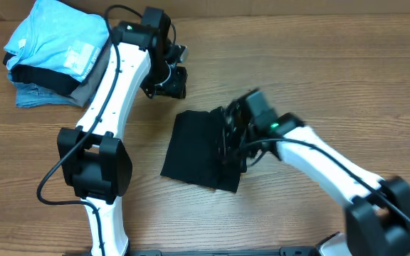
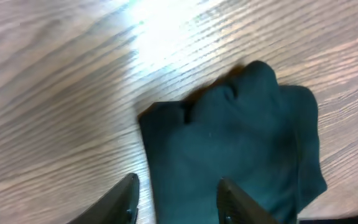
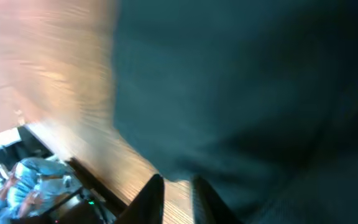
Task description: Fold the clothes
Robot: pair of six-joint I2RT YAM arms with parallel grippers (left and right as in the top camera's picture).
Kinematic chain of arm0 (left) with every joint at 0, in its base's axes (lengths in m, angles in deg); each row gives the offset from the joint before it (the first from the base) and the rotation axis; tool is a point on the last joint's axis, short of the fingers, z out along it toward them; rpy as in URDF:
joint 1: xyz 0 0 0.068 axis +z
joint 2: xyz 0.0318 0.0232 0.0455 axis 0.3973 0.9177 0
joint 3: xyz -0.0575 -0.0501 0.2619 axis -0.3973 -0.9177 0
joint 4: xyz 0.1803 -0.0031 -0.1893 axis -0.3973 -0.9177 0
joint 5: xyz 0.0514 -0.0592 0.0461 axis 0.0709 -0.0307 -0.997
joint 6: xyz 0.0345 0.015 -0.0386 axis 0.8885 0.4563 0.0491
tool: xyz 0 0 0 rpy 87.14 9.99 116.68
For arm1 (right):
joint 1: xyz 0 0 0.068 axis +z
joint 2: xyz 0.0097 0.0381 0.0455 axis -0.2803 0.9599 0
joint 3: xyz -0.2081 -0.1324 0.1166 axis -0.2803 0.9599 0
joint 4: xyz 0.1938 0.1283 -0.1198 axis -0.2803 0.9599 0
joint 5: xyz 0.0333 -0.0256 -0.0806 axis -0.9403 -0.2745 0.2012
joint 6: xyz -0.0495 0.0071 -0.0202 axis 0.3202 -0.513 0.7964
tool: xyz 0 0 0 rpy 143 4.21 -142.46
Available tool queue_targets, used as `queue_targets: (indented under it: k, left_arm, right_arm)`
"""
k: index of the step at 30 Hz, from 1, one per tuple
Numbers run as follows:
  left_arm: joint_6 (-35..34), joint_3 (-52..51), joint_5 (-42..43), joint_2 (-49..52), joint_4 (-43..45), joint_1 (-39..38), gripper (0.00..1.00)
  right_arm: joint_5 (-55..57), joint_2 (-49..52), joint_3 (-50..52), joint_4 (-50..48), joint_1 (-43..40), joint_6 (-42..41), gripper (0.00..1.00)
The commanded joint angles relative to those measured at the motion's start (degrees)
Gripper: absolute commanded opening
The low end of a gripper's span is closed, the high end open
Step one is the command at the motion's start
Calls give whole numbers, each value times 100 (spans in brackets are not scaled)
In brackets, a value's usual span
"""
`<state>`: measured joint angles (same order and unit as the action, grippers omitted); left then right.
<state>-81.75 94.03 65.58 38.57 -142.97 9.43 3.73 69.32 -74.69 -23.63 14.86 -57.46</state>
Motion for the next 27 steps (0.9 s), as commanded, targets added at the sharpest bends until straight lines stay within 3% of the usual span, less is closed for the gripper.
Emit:
queue_targets:
  k: [1,5,9,15,19,23,27]
  left_arm:
    - [673,-492,299,-39,195,-28,36]
    - [885,-811,280,-37,280,-28,35]
    - [909,-835,275,-37,208,-28,36]
    - [909,-835,282,-37,280,-31,57]
    - [907,-837,481,-35,306,-35,62]
    - [909,-837,879,-22,396,-42,67]
    - [911,-861,999,42,468,-114,68]
  right_arm:
    - [-83,481,496,-70,114,-1032,13]
    - [155,752,828,-66,-11,-2039,8]
    - [476,745,815,315,-448,-2151,4]
    - [1589,745,374,892,-1296,-664,6]
    - [2435,745,-201,1185,-1755,-7,7]
    - [2070,699,-964,1886,-2103,656,11]
    - [997,520,-1652,2804,-2181,1272,16]
